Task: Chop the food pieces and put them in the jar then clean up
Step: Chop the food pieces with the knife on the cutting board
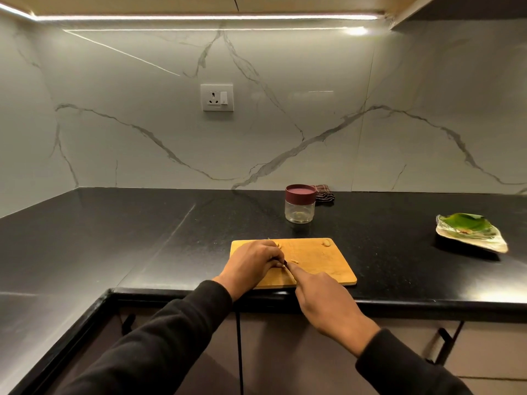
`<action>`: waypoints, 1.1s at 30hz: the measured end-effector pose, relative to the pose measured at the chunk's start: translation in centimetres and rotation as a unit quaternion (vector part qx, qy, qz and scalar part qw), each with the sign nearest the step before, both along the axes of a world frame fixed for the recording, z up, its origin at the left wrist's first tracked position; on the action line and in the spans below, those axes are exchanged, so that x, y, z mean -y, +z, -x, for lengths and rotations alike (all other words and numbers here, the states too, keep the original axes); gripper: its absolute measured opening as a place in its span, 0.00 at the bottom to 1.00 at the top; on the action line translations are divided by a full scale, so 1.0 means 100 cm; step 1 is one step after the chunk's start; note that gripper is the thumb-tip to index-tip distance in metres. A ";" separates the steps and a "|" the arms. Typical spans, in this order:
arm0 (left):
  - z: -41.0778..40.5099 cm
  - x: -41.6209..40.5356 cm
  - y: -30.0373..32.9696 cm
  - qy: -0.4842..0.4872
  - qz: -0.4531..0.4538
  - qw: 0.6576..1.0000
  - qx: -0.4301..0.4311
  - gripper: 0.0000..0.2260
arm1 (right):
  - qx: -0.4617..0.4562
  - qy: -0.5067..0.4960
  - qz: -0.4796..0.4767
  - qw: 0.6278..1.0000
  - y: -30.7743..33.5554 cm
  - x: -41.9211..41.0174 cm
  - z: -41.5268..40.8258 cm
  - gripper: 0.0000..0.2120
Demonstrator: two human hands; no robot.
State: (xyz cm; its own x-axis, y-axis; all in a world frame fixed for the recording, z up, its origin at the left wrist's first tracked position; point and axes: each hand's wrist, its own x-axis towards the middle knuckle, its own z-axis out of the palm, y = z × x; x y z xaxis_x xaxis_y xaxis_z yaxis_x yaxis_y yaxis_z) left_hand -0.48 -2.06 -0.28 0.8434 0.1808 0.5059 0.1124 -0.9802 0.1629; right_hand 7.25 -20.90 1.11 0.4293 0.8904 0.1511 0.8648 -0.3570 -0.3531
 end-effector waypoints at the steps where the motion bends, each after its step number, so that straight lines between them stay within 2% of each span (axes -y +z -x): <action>1: 0.000 0.000 0.000 0.002 0.000 1.000 0.000 0.06 | -0.005 0.000 0.001 1.000 -0.001 0.000 0.000 0.26; 10: 0.000 -0.001 -0.002 0.023 0.000 1.000 0.006 0.05 | 0.019 -0.019 0.012 1.000 -0.009 0.020 0.010 0.27; 19: 0.002 0.000 0.000 0.018 0.012 1.000 0.011 0.05 | 0.167 -0.049 0.108 0.979 -0.001 0.037 0.022 0.36; 26: 0.002 0.000 0.000 0.001 -0.001 1.000 -0.011 0.08 | 0.174 -0.040 0.102 0.979 -0.002 0.032 0.020 0.35; 33: 0.000 -0.003 -0.001 -0.004 -0.017 0.999 -0.034 0.16 | 0.172 -0.043 0.115 0.977 0.000 0.035 0.020 0.37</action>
